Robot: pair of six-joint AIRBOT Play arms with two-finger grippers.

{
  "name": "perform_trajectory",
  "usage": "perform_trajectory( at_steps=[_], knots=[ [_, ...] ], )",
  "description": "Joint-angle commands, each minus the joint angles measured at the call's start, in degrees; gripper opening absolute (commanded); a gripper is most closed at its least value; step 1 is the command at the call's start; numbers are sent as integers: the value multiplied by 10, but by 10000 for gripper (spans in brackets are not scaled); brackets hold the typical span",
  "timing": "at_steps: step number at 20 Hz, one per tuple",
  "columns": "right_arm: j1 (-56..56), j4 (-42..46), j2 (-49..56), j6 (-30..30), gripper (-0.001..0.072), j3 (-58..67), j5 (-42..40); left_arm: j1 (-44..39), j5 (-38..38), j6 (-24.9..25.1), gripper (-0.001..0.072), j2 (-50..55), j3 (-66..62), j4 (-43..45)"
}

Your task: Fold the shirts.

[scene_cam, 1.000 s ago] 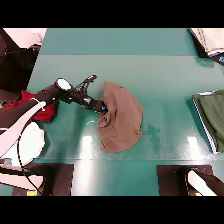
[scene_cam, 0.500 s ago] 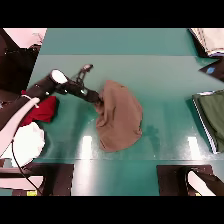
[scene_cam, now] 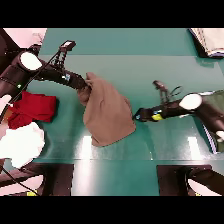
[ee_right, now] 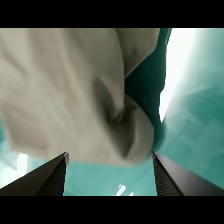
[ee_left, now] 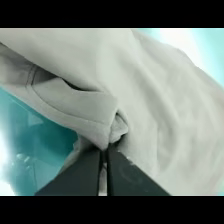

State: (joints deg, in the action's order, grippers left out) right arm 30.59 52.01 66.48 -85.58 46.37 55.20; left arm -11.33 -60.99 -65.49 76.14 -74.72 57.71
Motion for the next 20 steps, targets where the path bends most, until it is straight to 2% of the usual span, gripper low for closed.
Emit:
perform_trajectory(
  at_steps=[1,2,3,5,8,10,12,16,18,20],
  knots=[
    [63,0,89,2,586,13,-84,2,-22,-1,31,-4,-2,6],
    [68,1,111,3,527,32,-84,2,-24,-1,31,-4,-2,6],
    [70,1,130,6,417,50,-84,2,-27,-1,31,-4,-2,6],
    [68,15,153,8,14,85,-76,2,-31,-1,31,-5,-2,9],
    [28,110,124,-27,11,140,-3,2,-37,-23,30,-28,-34,102],
    [-23,213,69,-65,12,190,77,2,-40,-22,30,-55,-89,180],
    [-86,272,7,-70,11,245,129,2,-43,-20,31,-81,-151,226],
    [-201,282,-86,-56,11,353,141,2,-44,0,30,-117,-244,247],
    [-236,282,-114,-47,11,398,140,2,-45,1,31,-131,-274,255],
    [-262,282,-132,-31,11,436,143,2,-46,23,31,-141,-297,264]
  ],
)
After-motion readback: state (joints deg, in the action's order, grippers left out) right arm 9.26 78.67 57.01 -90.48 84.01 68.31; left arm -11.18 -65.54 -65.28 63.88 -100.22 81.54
